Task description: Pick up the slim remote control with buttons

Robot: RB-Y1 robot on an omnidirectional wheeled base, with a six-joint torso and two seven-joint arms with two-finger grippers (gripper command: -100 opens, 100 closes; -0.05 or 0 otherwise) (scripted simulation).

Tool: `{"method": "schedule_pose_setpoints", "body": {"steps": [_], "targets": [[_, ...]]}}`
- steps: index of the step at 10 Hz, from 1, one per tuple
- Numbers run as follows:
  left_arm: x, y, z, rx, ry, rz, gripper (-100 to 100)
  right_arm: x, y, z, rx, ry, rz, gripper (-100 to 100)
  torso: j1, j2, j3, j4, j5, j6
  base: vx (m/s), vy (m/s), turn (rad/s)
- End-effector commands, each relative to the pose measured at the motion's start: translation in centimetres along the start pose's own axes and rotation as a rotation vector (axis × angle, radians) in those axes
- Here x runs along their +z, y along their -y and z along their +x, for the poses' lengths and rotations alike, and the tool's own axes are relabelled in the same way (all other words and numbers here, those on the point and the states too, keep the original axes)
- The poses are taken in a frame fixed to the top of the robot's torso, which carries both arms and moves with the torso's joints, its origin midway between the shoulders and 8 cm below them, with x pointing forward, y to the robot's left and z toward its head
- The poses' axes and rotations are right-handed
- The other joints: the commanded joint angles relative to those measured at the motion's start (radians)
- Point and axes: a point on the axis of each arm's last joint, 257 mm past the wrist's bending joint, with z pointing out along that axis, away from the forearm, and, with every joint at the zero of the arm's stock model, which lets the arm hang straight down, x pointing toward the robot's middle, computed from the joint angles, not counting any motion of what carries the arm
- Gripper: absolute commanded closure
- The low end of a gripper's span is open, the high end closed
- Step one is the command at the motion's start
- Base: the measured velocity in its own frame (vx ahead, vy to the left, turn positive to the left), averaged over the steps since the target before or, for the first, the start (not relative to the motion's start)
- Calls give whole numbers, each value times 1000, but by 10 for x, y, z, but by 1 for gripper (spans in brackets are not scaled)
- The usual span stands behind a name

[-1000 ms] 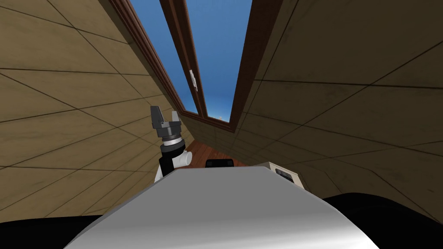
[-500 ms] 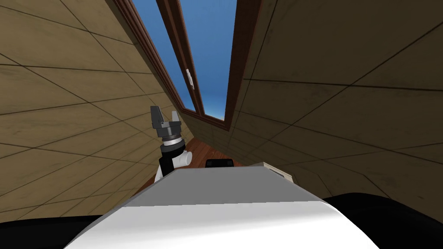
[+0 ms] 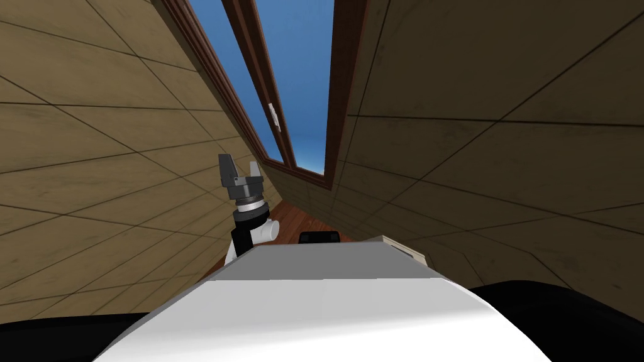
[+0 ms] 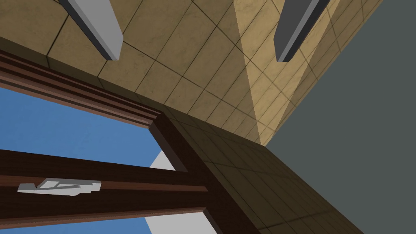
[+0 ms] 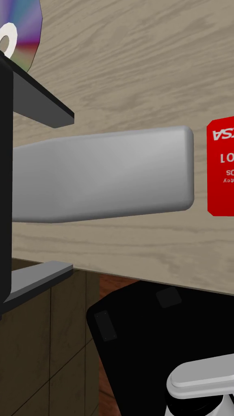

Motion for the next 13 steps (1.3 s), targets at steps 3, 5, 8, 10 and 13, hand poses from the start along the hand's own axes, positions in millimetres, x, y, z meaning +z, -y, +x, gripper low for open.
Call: {"method": "schedule_pose_setpoints", "body": {"steps": [3,5,8,10,13], "targets": [[0,0,0,0,0,0,0,6,-3,2,3,0,1,100,0,0,0,0,0,0,-4,5,13],[0,0,0,0,0,0,0,6,-3,2,2,0,2,100,0,0,0,0,0,0,0,0,0],[0,0,0,0,0,0,0,6,-3,2,3,0,2,0,0,0,0,0,0,0,0,0,0],[0,0,0,0,0,0,0,-4,4,-2,-4,0,1,100,-1,-1,0,0,0,0,7,-13,-25],[0,0,0,0,0,0,0,-8,8,-5,-7,0,1,0,0,-1,0,0,0,0,2,-2,-6]]}}
